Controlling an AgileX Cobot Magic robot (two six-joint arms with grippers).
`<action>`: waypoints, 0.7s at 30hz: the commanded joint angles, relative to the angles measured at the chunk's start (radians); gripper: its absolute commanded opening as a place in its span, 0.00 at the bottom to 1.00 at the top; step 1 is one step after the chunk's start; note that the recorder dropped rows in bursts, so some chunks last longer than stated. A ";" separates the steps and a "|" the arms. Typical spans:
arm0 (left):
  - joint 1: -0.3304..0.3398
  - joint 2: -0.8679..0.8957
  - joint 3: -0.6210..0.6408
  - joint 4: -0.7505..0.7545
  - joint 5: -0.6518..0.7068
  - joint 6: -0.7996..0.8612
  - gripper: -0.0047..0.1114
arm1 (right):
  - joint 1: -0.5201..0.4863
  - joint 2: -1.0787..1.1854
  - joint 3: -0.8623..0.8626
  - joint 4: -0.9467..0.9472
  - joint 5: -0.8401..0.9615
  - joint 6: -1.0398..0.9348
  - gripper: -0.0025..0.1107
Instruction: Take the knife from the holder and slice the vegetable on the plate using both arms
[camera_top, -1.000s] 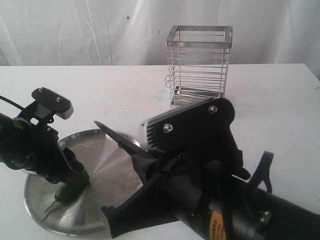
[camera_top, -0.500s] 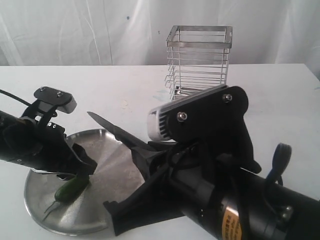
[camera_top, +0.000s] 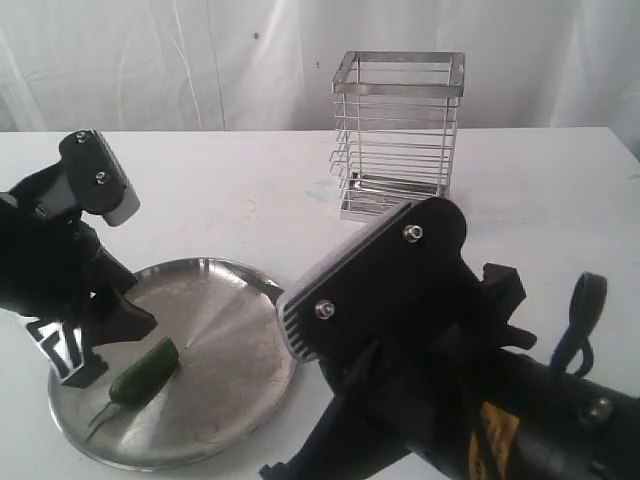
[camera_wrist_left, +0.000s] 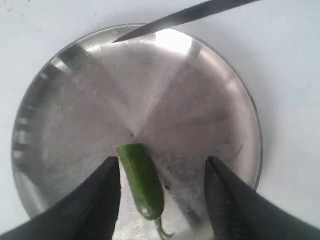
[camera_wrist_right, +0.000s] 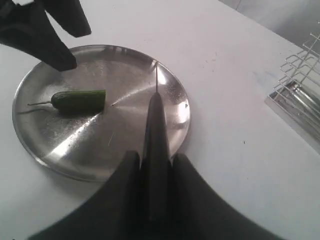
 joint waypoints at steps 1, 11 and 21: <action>0.003 -0.035 -0.009 0.043 0.080 0.171 0.52 | -0.005 -0.057 0.002 0.017 -0.045 -0.131 0.02; 0.001 -0.036 -0.009 -0.198 0.143 0.651 0.63 | -0.005 -0.119 0.002 0.166 -0.128 -0.355 0.02; 0.001 -0.036 -0.009 -0.251 0.151 0.797 0.62 | -0.005 -0.122 0.002 0.281 -0.215 -0.514 0.02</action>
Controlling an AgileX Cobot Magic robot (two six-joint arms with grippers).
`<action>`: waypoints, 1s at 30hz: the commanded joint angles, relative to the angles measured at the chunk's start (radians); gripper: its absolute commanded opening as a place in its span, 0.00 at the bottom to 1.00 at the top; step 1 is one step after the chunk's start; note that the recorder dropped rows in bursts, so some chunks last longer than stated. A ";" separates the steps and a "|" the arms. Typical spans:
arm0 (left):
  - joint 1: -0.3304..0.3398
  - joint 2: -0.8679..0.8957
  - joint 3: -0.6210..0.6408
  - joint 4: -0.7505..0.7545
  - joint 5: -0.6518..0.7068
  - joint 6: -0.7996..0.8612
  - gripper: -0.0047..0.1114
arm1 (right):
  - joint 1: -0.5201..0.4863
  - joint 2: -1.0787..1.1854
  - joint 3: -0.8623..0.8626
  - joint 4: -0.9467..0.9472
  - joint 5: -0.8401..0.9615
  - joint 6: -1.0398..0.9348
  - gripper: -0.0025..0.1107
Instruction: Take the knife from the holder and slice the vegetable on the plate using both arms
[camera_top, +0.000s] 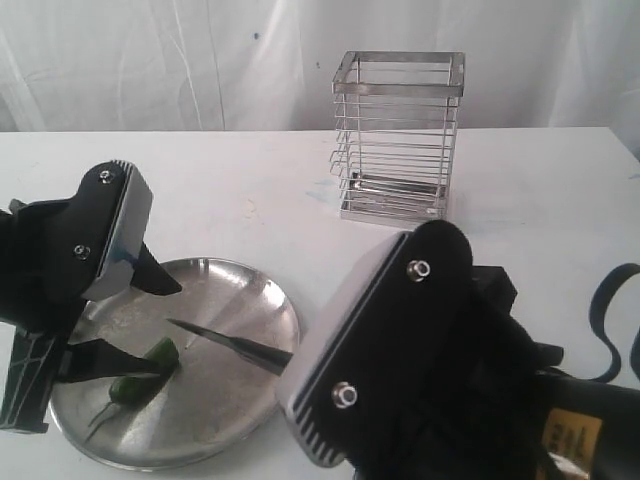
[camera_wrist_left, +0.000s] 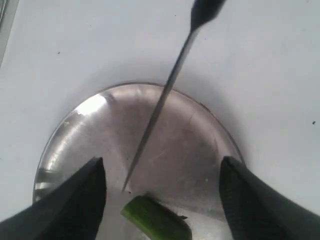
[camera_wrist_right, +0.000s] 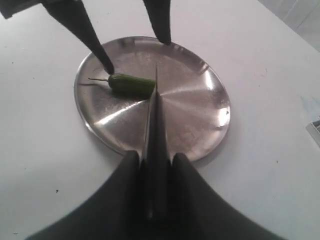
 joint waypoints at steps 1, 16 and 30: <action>0.001 -0.008 -0.003 -0.021 0.021 0.022 0.62 | -0.005 -0.009 0.002 0.004 -0.070 -0.045 0.02; 0.001 0.040 -0.003 -0.051 0.030 0.020 0.23 | -0.005 -0.009 0.002 0.011 -0.078 -0.045 0.02; -0.048 0.038 -0.003 -0.029 0.039 0.042 0.04 | -0.005 -0.009 0.002 0.033 0.008 -0.087 0.02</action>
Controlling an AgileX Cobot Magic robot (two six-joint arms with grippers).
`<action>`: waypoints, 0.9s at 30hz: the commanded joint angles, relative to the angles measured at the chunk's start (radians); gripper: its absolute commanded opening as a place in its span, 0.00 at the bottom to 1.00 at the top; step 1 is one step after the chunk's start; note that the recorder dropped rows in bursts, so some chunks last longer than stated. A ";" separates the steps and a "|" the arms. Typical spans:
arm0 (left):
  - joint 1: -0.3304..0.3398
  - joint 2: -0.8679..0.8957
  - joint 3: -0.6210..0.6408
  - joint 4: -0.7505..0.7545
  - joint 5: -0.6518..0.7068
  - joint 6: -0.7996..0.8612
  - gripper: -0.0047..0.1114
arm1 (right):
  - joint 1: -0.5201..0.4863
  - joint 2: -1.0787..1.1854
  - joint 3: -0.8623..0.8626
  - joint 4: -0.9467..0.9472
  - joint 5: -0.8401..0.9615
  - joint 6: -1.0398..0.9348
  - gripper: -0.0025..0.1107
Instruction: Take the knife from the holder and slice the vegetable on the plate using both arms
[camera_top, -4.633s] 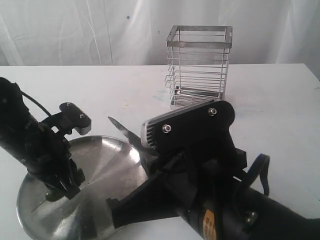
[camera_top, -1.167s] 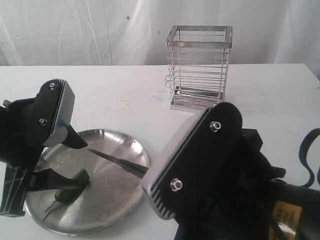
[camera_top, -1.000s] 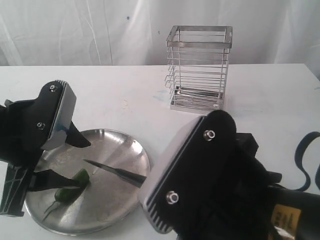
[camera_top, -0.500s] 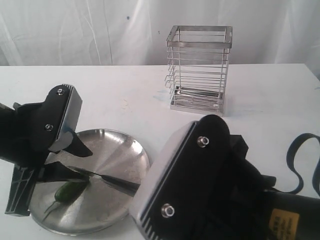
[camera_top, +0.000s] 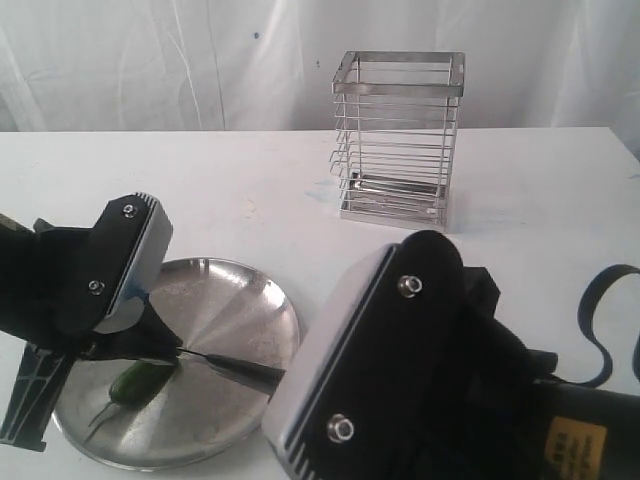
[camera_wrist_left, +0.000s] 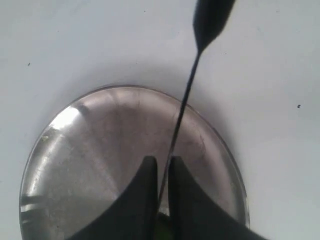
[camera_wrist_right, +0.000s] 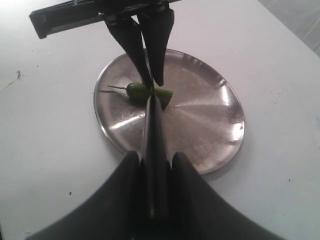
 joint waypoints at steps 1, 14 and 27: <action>-0.009 -0.004 -0.003 -0.051 0.026 -0.029 0.04 | -0.005 -0.002 0.002 0.045 0.078 -0.069 0.03; -0.009 -0.004 -0.003 -0.051 0.026 -0.031 0.04 | -0.005 -0.002 0.002 0.148 0.153 -0.202 0.36; -0.009 -0.004 -0.003 0.052 0.015 -0.119 0.04 | -0.005 -0.048 -0.071 0.104 0.414 -0.363 0.36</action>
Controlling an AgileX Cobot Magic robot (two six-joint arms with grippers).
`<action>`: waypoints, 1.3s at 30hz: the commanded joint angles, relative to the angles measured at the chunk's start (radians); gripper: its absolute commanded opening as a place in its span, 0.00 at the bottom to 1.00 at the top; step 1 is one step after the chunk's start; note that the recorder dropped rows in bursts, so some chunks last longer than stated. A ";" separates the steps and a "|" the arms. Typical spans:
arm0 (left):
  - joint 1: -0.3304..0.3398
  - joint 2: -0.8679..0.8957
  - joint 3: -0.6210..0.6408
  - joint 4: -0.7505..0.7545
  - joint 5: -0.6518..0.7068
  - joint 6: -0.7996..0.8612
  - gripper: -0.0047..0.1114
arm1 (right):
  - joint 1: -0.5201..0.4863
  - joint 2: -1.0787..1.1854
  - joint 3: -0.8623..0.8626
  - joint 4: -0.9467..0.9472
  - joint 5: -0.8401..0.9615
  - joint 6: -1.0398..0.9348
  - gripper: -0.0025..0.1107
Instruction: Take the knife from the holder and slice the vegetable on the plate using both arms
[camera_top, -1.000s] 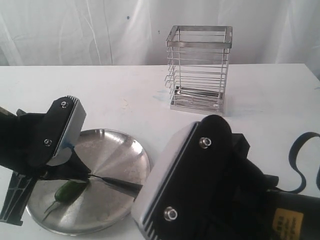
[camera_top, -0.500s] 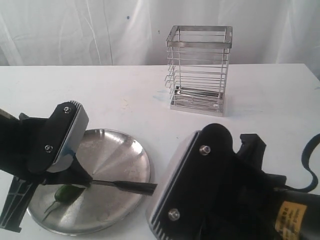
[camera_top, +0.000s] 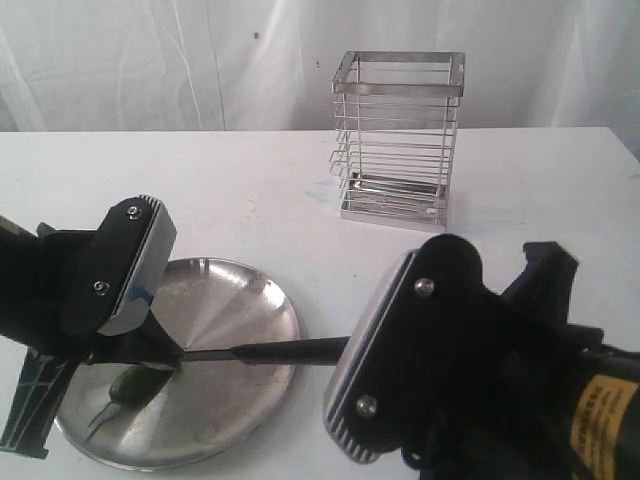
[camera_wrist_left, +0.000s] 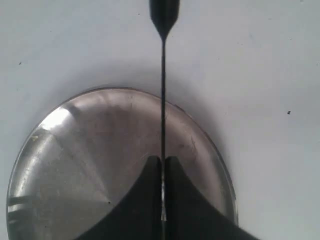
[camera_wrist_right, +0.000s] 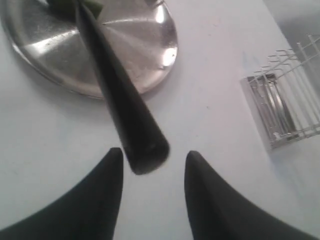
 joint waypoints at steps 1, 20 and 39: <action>-0.001 -0.004 -0.003 0.058 0.003 -0.076 0.04 | -0.001 -0.051 -0.053 -0.021 0.079 -0.113 0.36; -0.001 -0.004 -0.003 0.086 0.003 -0.108 0.04 | -0.056 0.346 -0.435 0.327 0.173 -0.908 0.36; -0.001 -0.004 -0.003 0.086 0.003 -0.108 0.04 | -0.150 0.458 -0.484 0.443 0.192 -1.083 0.36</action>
